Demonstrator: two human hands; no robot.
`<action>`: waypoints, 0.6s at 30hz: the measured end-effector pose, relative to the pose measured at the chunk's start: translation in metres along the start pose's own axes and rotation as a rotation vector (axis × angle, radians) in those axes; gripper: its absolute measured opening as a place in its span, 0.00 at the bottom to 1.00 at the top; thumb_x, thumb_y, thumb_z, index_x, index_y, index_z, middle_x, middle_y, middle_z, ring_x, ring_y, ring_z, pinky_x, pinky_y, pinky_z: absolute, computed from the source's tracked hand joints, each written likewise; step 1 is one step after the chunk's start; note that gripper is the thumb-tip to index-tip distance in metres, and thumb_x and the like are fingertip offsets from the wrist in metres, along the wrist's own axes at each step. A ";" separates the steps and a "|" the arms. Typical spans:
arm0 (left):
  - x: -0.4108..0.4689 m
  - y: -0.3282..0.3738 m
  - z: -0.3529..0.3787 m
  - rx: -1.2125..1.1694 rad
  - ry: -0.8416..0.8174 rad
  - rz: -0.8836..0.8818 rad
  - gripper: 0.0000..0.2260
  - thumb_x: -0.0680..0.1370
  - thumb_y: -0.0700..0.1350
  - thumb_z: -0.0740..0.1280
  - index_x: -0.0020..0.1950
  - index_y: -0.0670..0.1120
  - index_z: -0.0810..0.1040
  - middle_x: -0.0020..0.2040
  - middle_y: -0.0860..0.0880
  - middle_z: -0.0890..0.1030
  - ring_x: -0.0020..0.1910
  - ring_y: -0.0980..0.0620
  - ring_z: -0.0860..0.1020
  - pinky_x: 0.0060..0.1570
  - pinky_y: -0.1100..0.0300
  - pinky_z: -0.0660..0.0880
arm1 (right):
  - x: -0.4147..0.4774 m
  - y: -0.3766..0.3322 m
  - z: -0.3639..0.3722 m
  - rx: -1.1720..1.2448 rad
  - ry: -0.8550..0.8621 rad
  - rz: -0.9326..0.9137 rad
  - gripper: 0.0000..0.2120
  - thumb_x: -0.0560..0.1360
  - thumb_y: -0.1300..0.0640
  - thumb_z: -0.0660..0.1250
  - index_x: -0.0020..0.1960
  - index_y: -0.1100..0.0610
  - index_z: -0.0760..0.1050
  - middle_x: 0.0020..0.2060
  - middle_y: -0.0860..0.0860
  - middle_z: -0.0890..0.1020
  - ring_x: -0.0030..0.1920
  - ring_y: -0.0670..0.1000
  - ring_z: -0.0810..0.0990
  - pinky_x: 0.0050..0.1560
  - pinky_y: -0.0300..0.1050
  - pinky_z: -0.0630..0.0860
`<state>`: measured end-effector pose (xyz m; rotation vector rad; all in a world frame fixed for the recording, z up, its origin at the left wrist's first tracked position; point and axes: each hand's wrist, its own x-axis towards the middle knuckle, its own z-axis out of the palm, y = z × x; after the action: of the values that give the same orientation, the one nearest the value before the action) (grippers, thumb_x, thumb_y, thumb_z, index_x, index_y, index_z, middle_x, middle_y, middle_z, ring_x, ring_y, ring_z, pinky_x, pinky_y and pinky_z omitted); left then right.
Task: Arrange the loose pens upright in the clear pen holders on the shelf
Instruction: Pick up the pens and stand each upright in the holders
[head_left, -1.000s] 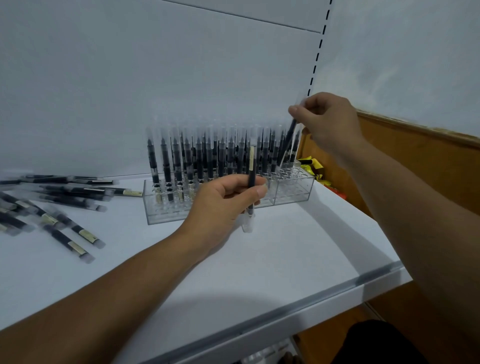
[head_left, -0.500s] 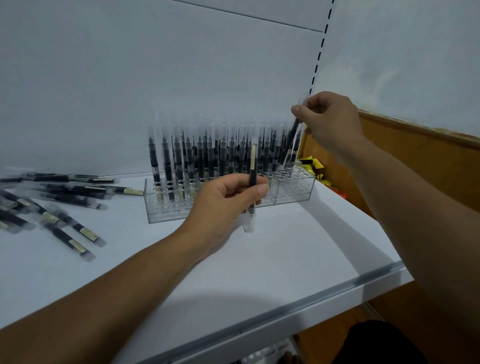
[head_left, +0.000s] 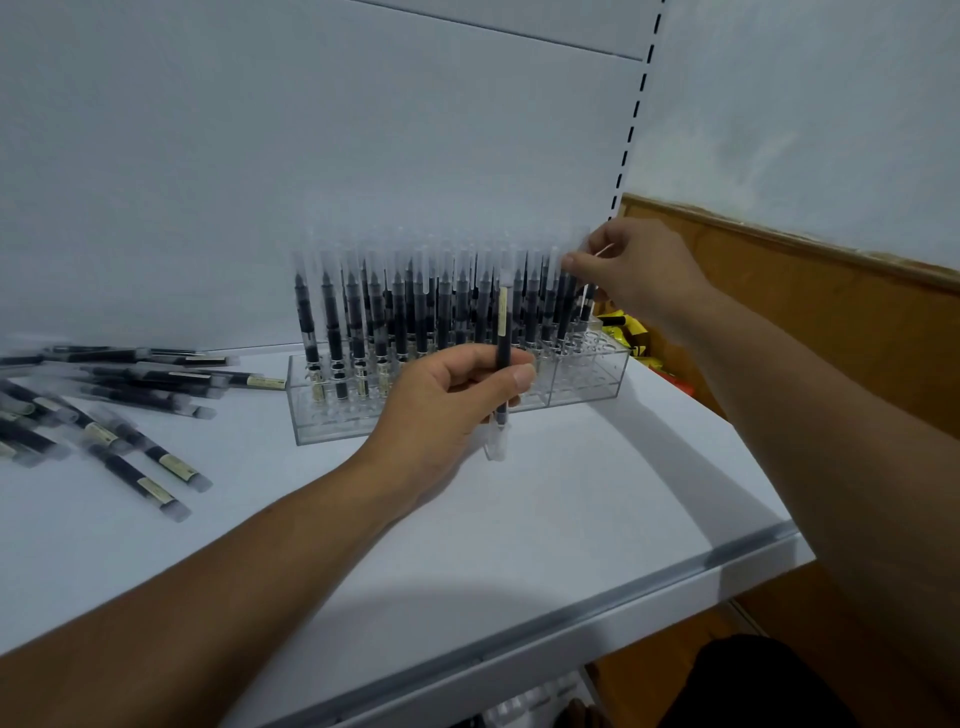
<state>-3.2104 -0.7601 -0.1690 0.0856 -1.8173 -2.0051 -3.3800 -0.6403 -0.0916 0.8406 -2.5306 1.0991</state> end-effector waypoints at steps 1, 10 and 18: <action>0.000 0.000 0.000 -0.003 0.001 -0.001 0.07 0.73 0.38 0.70 0.50 0.43 0.83 0.41 0.47 0.83 0.40 0.54 0.79 0.45 0.62 0.79 | 0.000 0.001 0.000 -0.032 0.013 0.002 0.12 0.75 0.44 0.70 0.47 0.54 0.78 0.40 0.48 0.81 0.42 0.50 0.82 0.51 0.57 0.81; -0.001 0.002 0.001 -0.027 0.013 0.027 0.08 0.73 0.37 0.70 0.51 0.42 0.82 0.42 0.46 0.84 0.40 0.55 0.80 0.44 0.66 0.78 | -0.022 0.008 0.009 -0.061 0.001 0.014 0.13 0.76 0.44 0.69 0.51 0.54 0.80 0.45 0.49 0.83 0.46 0.50 0.81 0.48 0.47 0.79; 0.001 0.010 0.002 -0.185 0.079 0.061 0.06 0.75 0.39 0.69 0.52 0.44 0.77 0.46 0.46 0.86 0.47 0.52 0.84 0.50 0.58 0.79 | -0.092 -0.001 0.017 0.270 -0.298 -0.086 0.20 0.72 0.38 0.62 0.51 0.51 0.80 0.42 0.46 0.84 0.41 0.42 0.81 0.44 0.44 0.79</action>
<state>-3.2096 -0.7589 -0.1586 0.0519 -1.5611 -2.0854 -3.3061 -0.6159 -0.1428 1.2549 -2.5804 1.3998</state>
